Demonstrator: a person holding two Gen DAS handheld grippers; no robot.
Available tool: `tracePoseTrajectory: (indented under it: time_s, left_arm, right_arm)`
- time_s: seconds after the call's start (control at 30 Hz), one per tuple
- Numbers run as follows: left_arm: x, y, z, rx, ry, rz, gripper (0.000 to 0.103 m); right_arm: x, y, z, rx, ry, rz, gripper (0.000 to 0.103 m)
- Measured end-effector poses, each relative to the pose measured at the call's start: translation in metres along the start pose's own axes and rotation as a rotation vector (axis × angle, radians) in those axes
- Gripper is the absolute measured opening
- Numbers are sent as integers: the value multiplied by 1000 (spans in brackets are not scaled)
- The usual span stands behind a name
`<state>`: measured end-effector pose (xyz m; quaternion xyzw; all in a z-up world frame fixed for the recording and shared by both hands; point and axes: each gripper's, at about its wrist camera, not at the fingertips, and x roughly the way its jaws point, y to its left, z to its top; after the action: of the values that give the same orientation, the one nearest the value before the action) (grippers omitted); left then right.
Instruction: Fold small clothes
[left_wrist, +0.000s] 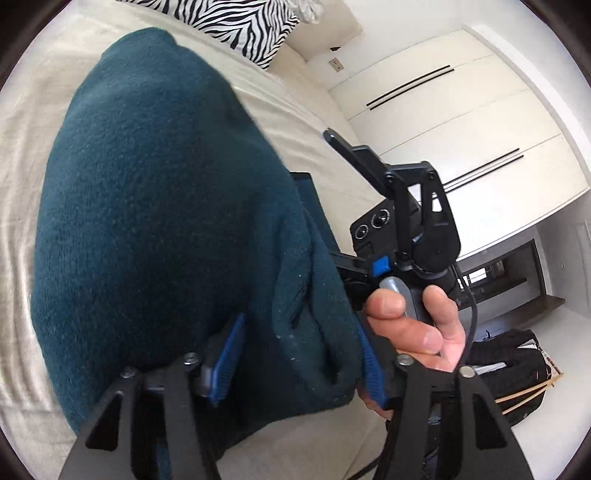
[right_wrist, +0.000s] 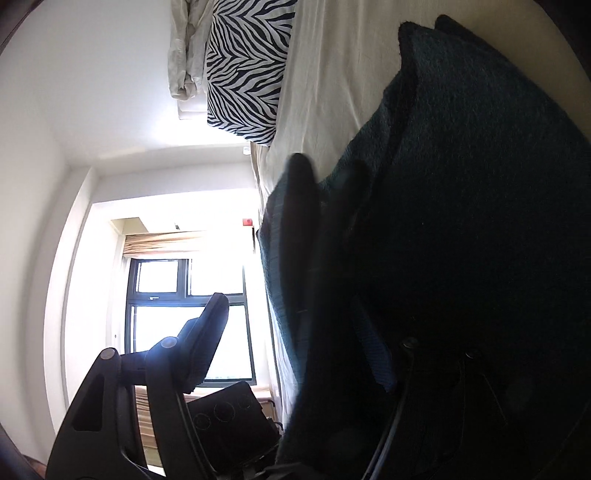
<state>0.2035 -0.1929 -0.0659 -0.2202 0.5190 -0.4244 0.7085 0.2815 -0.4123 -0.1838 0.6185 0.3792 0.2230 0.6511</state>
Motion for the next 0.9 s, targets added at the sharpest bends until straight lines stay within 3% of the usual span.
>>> tracePoseTrajectory:
  time_s: [0.07, 0.17, 0.43, 0.6, 0.9]
  left_arm:
    - [-3, -8, -5, 35, -1, 12, 72]
    - [-12, -12, -14, 46, -12, -3, 72]
    - [-45, 2, -34, -23, -65, -22, 72]
    - [-50, 3, -35, -27, -73, -14, 72]
    - [-45, -1, -35, -13, -67, 4, 72]
  right_arm:
    - [-3, -4, 0, 19, -16, 25, 68]
    - [2, 4, -4, -16, -3, -22, 68]
    - [31, 25, -9, -170, 89, -287, 64]
    - [46, 30, -11, -257, 112, -438, 33]
    - [39, 29, -7, -285, 99, -477, 22]
